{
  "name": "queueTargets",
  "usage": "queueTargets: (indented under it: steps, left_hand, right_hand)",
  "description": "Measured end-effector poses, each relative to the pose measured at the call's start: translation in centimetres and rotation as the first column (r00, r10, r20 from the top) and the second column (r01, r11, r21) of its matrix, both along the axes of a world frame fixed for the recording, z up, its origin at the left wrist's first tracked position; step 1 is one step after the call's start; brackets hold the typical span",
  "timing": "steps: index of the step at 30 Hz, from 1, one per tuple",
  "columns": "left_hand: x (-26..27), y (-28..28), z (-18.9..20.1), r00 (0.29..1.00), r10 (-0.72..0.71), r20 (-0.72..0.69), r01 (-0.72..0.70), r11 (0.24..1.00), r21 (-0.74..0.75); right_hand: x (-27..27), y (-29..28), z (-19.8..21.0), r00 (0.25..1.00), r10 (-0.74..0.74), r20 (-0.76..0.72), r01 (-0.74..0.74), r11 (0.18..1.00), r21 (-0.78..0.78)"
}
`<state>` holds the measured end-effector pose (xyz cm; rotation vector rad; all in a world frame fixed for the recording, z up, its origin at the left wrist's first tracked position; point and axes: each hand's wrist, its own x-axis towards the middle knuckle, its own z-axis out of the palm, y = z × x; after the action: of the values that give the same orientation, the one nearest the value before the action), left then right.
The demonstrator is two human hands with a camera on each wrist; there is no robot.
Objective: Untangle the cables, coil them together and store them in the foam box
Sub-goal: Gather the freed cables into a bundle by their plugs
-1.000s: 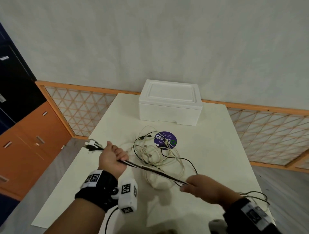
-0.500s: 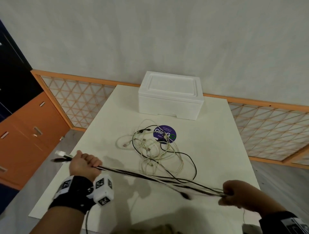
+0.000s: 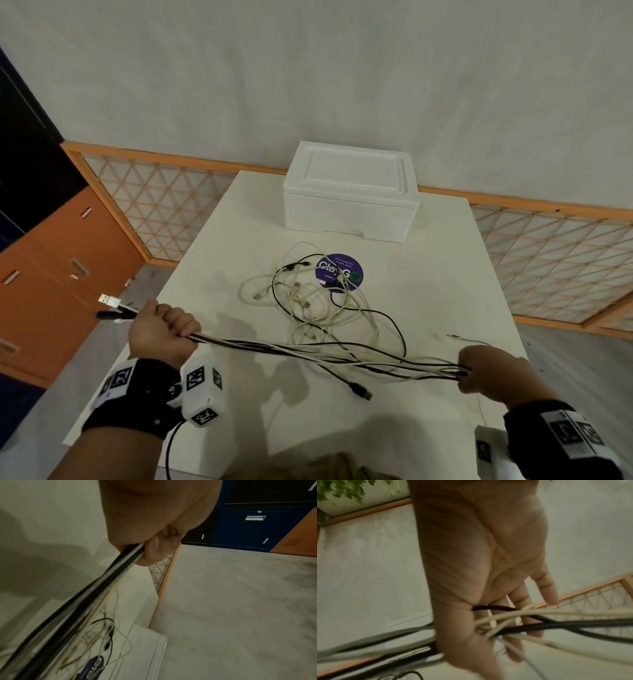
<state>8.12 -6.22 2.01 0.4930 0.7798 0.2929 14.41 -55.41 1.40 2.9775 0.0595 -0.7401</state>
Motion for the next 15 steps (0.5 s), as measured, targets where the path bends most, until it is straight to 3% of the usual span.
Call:
queueTargets:
  steps: [3, 5, 6, 8, 9, 11, 13, 15]
  left_hand:
    - [-0.2, -0.4, 1.1, 0.998, -0.04, 0.038, 0.04, 0.999, -0.003]
    - [-0.3, -1.1, 1.7, 0.995, -0.068, 0.067, 0.069, 0.998, -0.002]
    - [-0.3, -1.7, 1.9, 0.993, -0.085, 0.08, 0.086, 0.996, -0.007]
    - [-0.2, -3.2, 2.1, 0.987, -0.121, 0.104, 0.125, 0.992, -0.029]
    - [-0.1, -4.1, 2.2, 0.984, -0.14, 0.114, 0.146, 0.988, -0.043]
    - [0.3, -6.2, 2.2, 0.974, -0.181, 0.137, 0.191, 0.979, -0.069]
    - [0.8, -8.1, 2.3, 0.963, -0.219, 0.153, 0.233, 0.969, -0.079]
    - [1.3, -9.3, 2.1, 0.959, -0.242, 0.15, 0.252, 0.966, -0.057]
  right_hand:
    - [-0.7, -0.8, 0.7, 0.994, 0.007, -0.11, -0.026, 0.984, -0.175]
    - [-1.1, -0.5, 1.5, 0.972, 0.017, -0.236, -0.054, 0.987, -0.151]
    - [-1.2, 0.2, 2.1, 0.966, 0.045, -0.255, -0.07, 0.993, -0.09]
    - [-1.3, 3.1, 3.2, 0.976, 0.179, -0.127, -0.163, 0.978, 0.128]
    - [-1.4, 5.1, 3.5, 0.971, 0.238, -0.007, -0.226, 0.933, 0.279]
    - [-2.2, 9.7, 3.9, 0.943, 0.29, 0.161, -0.329, 0.753, 0.57]
    - [-3.4, 14.1, 3.3, 0.923, 0.362, 0.132, -0.349, 0.641, 0.684]
    - [-4.5, 17.2, 1.6, 0.895, 0.446, 0.028, -0.352, 0.665, 0.659]
